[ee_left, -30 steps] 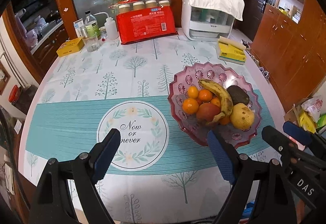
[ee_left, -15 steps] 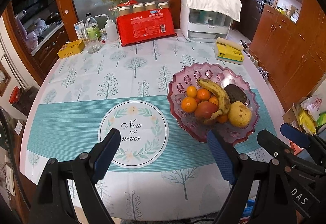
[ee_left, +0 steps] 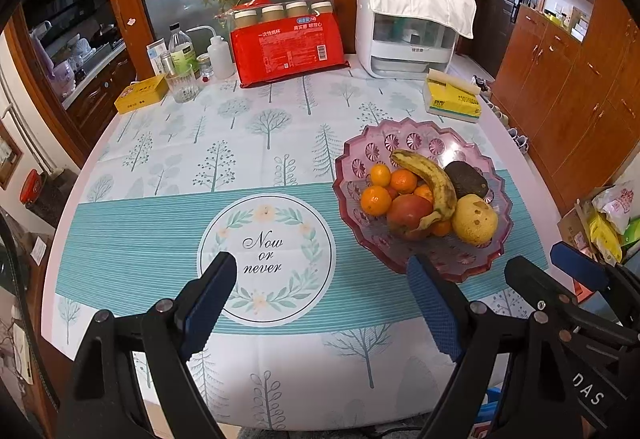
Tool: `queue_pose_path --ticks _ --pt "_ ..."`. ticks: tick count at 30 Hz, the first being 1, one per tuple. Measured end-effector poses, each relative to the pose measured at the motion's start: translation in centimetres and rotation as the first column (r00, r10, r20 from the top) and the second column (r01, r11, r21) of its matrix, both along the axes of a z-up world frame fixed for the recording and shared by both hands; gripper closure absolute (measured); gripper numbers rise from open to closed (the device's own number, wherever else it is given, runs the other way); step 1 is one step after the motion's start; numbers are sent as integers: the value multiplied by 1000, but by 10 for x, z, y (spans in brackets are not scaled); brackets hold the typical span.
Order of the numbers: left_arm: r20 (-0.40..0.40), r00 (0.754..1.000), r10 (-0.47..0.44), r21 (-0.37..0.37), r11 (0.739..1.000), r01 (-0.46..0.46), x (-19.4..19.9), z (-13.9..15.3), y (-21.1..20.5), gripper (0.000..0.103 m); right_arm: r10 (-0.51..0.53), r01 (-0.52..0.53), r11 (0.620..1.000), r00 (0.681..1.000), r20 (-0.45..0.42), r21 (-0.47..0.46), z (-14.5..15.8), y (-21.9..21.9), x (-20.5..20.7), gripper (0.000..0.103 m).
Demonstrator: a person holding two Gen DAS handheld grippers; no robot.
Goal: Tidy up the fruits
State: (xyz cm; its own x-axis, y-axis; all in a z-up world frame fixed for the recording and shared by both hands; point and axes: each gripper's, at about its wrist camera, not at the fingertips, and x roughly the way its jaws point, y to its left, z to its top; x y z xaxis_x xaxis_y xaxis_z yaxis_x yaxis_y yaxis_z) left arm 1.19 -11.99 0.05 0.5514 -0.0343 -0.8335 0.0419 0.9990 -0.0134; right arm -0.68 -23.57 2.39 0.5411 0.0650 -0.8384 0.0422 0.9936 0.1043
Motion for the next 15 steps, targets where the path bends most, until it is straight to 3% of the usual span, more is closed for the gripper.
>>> queue_pose_path --ticks 15 --pt "-1 1000 -2 -1 1000 2 -1 -1 1 17 0 0 1000 1000 1 -1 0 2 0 43"
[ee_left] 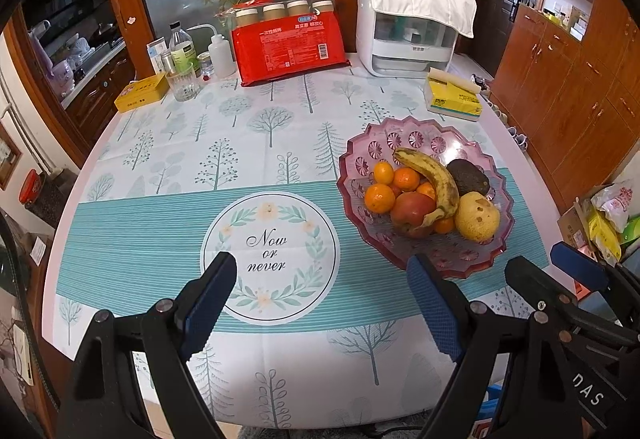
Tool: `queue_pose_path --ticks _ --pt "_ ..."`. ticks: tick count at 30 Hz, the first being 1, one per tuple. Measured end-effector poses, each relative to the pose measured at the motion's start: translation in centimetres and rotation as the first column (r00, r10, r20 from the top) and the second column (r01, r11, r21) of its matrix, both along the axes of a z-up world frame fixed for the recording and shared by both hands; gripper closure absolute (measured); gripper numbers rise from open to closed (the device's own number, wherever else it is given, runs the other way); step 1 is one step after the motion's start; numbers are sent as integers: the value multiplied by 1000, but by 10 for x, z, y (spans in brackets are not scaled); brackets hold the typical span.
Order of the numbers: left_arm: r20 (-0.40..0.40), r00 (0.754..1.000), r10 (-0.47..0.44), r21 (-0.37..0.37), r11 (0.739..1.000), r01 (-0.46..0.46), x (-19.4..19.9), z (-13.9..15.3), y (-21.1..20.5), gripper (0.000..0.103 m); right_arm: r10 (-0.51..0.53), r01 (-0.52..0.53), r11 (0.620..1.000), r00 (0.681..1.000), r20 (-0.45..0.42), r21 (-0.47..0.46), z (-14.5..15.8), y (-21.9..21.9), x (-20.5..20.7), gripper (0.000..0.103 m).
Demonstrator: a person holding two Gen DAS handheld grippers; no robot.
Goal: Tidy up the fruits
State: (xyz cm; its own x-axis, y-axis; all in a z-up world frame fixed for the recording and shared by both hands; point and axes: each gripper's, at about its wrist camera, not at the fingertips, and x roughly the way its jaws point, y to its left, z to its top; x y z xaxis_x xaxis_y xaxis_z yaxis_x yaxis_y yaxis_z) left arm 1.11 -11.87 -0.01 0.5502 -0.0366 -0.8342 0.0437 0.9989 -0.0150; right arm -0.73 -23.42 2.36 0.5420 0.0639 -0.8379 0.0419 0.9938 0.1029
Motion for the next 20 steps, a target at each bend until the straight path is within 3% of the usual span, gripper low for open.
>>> queue_pose_path --ticks 20 --pt "-17 999 -42 -6 999 42 -3 -6 15 17 -49 49 999 999 -12 3 -3 17 -5 43"
